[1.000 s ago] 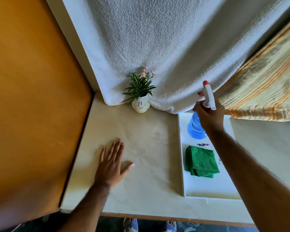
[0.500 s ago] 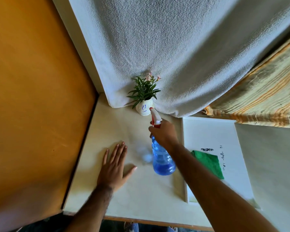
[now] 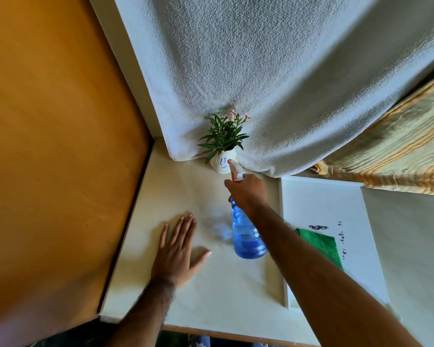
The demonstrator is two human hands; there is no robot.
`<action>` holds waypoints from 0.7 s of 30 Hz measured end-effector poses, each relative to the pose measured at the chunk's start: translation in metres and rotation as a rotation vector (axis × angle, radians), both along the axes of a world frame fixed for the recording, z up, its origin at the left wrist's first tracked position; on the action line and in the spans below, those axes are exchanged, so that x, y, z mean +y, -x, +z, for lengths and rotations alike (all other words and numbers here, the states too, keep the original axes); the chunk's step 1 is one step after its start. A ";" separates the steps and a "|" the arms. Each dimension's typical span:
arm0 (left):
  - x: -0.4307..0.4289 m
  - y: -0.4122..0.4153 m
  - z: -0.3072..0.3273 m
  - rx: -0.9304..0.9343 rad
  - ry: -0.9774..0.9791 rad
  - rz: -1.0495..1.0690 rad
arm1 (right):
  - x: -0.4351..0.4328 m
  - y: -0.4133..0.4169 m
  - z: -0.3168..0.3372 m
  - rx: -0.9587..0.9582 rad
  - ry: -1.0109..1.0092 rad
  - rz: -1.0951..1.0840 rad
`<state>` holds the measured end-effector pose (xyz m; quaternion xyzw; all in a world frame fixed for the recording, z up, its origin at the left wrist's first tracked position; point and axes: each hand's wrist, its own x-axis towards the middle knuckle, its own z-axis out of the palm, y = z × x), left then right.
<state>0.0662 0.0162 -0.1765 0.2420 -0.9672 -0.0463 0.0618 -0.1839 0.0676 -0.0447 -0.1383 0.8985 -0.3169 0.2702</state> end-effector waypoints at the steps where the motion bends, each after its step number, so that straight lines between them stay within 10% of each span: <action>1: 0.000 0.000 0.000 0.004 0.001 0.000 | 0.000 0.002 0.000 -0.017 -0.006 0.000; 12: -0.004 -0.002 -0.005 0.009 -0.008 0.002 | 0.009 0.003 0.001 -0.035 0.033 -0.074; 21: -0.004 -0.001 -0.003 0.008 -0.016 -0.004 | 0.050 0.045 0.053 0.190 0.519 -0.398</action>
